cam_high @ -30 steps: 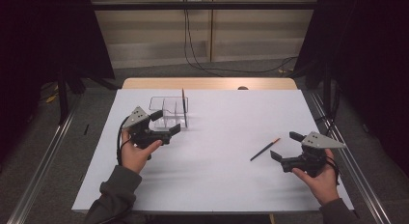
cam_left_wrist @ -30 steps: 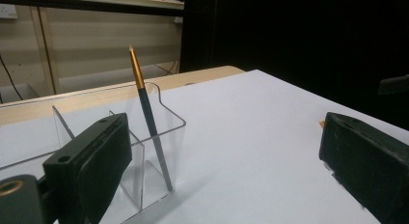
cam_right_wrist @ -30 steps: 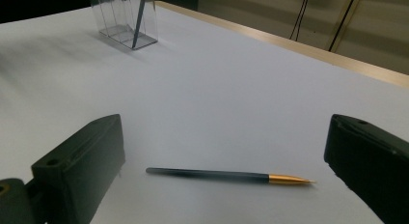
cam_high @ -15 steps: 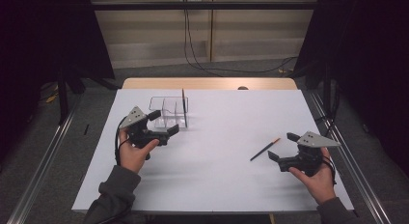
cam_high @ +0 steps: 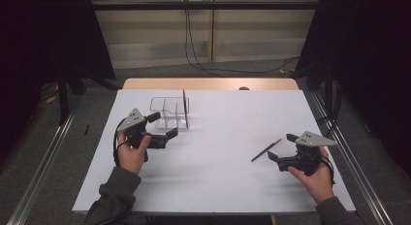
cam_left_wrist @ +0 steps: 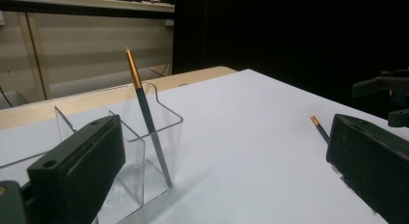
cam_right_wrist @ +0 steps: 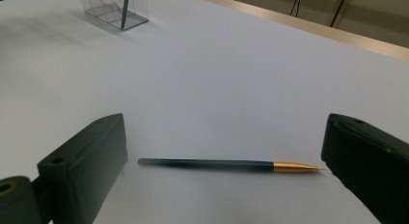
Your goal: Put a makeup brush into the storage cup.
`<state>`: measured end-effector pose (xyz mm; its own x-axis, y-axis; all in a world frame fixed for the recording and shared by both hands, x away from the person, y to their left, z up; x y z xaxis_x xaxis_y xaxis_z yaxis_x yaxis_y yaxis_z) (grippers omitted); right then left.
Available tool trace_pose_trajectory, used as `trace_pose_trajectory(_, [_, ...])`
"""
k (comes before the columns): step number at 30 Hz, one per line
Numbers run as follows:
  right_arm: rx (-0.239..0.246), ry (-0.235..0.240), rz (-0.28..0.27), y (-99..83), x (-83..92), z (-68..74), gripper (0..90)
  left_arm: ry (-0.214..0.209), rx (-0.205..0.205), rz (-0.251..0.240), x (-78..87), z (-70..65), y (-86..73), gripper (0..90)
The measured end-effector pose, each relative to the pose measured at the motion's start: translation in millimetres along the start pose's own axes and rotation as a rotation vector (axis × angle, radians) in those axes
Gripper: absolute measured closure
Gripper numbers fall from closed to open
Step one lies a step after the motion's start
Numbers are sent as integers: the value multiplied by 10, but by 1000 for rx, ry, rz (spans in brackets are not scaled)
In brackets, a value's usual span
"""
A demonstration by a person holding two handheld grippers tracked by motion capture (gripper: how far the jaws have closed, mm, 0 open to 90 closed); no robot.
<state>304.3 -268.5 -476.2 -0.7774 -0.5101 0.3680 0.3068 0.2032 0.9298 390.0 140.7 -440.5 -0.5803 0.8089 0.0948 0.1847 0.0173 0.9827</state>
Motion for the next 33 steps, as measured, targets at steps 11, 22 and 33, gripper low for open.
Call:
trace_pose_trajectory(11, [-10, -11, 5, 4, -70, -42, 18, -17, -21, 15, -8, -35, -18, 0])
trace_pose_trajectory(22, [-22, -26, 29, -18, -122, -134, 18, -16, -21, 19, -24, -64, -34, 4])
trace_pose_trajectory(33, [-30, -41, 45, -7, -171, -220, 19, -20, -30, 26, -25, -68, -41, 6])
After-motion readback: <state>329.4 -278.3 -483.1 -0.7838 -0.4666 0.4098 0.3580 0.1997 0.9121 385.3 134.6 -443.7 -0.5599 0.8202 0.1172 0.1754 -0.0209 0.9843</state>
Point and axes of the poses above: each handheld gripper's, and its own axes: x roughly backward along the jaws, y roughly out of its top, z roughly to its left, the point moved 6 cm from there along -x, roughly forward along the jaws, and after that the axes turned 6 degrees about -z, right-handed, at the moved point
